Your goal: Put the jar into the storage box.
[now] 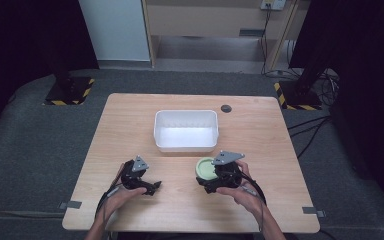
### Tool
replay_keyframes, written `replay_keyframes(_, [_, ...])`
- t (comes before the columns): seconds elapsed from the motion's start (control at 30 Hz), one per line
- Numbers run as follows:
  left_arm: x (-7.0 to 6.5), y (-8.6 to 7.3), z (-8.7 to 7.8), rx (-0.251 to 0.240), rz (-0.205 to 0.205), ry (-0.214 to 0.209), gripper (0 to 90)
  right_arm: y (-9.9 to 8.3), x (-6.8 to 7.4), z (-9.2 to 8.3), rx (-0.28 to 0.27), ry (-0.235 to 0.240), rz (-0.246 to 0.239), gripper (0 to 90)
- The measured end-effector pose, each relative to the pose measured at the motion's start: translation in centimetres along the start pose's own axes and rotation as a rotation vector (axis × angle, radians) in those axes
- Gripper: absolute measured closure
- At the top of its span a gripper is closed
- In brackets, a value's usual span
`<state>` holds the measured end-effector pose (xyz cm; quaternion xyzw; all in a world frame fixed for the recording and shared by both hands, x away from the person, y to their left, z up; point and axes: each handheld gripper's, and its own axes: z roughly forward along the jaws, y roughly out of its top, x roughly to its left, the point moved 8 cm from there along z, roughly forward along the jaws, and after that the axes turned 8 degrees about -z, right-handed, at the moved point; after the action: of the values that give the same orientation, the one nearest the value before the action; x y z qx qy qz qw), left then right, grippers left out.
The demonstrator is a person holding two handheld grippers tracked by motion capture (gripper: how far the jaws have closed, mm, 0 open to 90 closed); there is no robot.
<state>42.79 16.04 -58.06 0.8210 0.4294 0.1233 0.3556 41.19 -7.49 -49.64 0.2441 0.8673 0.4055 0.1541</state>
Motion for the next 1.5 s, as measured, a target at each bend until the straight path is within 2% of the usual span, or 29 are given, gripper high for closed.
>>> replay_keyframes(0.5, [0.0,0.0,0.0,0.0,-0.001,0.0,0.0,2.9,-1.2,0.6,0.005,0.016,-0.007,11.6])
replay_keyframes(0.97, [0.0,0.0,0.0,0.0,-0.001,0.0,0.0,5.9,-2.1,2.0,0.012,0.034,-0.027,11.6])
replay_keyframes(1.5, [0.0,0.0,0.0,-0.001,-0.001,0.0,0.0,8.4,-3.7,3.7,0.032,0.024,-0.033,11.6])
